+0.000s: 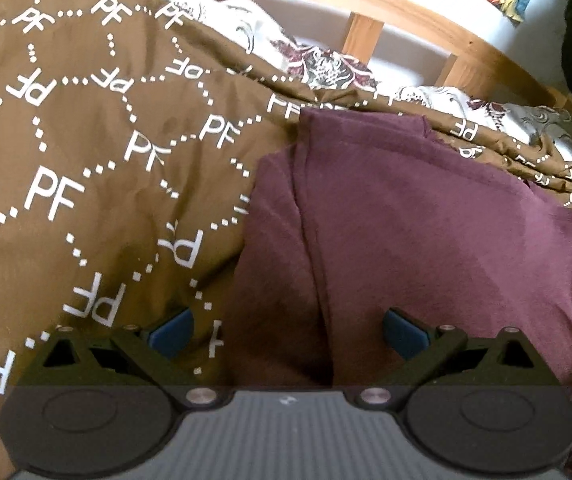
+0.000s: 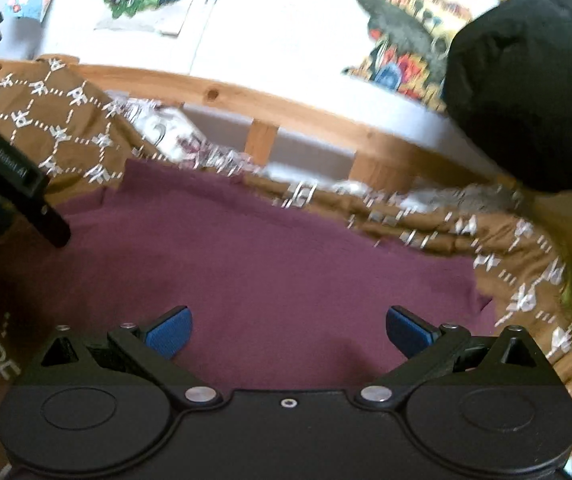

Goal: Fold small clothes

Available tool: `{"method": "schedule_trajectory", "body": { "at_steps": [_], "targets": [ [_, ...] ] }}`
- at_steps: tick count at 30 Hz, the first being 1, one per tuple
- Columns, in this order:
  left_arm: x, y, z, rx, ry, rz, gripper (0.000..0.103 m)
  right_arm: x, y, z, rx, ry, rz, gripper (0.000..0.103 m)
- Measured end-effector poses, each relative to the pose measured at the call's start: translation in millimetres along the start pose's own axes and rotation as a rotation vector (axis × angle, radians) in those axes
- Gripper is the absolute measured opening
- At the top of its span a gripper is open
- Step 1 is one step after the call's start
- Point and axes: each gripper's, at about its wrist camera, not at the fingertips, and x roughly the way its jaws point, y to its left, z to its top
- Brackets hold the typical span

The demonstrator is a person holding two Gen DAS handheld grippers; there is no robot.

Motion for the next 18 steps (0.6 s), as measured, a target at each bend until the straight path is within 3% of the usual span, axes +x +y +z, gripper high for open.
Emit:
{"method": "schedule_trajectory", "body": {
  "at_steps": [10, 18],
  "targets": [
    [15, -5, 6, -0.006, 0.041, 0.006, 0.102, 9, -9, -16, 0.103, 0.108, 0.1, 0.102],
    [20, -7, 3, 0.009, 0.039, 0.021, 0.102, 9, -13, -18, 0.129, 0.108, 0.116, 0.103]
  ]
}}
